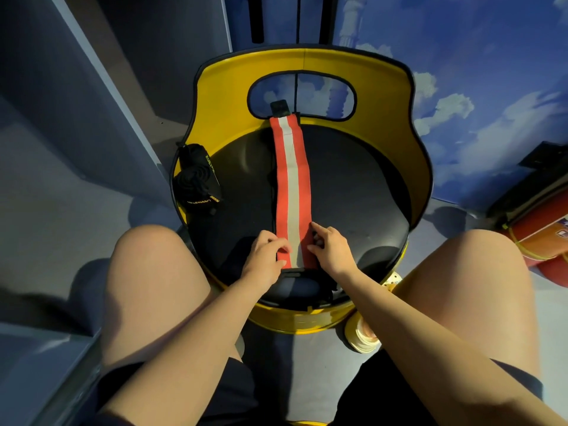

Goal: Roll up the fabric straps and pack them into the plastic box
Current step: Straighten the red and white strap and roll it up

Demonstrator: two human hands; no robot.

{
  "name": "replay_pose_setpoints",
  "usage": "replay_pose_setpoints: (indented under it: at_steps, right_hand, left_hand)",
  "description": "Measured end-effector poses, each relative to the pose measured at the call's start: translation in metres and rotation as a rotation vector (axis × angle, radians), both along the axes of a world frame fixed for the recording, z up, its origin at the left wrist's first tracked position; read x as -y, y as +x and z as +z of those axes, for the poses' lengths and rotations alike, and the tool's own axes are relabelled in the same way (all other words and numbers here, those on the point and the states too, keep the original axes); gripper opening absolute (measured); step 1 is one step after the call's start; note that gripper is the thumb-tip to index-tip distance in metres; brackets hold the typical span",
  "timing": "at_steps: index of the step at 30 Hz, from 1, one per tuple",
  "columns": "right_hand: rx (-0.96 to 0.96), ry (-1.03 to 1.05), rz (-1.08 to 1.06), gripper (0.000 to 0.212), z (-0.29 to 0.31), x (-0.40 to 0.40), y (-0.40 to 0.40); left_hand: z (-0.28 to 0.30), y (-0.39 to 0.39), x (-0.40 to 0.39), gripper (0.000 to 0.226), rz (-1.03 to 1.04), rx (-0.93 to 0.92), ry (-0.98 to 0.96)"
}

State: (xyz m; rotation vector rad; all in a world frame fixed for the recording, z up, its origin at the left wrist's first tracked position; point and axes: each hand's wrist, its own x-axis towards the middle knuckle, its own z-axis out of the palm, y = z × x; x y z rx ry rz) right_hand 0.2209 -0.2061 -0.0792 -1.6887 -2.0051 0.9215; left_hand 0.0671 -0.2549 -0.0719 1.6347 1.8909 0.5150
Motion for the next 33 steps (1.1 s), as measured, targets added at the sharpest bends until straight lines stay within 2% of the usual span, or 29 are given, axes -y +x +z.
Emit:
replay_pose_setpoints:
  at_steps: [3,6,10,13,15,19,23,26,33]
  right_hand:
    - [0.006,0.021,-0.008,0.06,-0.002,0.002,-0.001]
    - [-0.011,0.073,0.003,0.057,-0.004,0.003,-0.002]
    - [-0.021,0.105,0.013,0.05,-0.004,0.006,-0.004]
    - [0.025,0.134,0.05,0.051,-0.001,0.007,0.0]
    - [0.098,0.212,0.136,0.048,0.004,0.007,0.005]
    - [0.238,0.247,0.425,0.024,0.024,0.008,0.016]
    - [0.41,0.218,0.623,0.029,0.034,0.013,0.026]
    - [0.463,0.229,0.628,0.035,0.03,0.02,0.028]
    - [0.314,0.288,0.445,0.031,0.015,0.025,0.019]
  left_hand:
    - [0.006,-0.001,0.003,0.015,-0.161,-0.054,0.003]
    - [0.014,-0.002,0.006,0.014,-0.184,-0.054,-0.015]
    - [0.021,-0.004,0.01,0.031,-0.375,-0.325,-0.035]
    - [0.021,-0.002,0.012,0.028,-0.458,-0.434,0.005]
    - [0.021,-0.002,0.013,0.025,-0.461,-0.445,0.025]
    - [0.025,-0.002,0.012,0.026,-0.495,-0.467,0.034]
    - [0.029,0.002,0.01,0.026,-0.5,-0.539,0.022]
    - [0.031,0.002,0.007,0.026,-0.418,-0.482,-0.011]
    - [0.024,-0.001,0.001,0.028,-0.184,-0.259,-0.121]
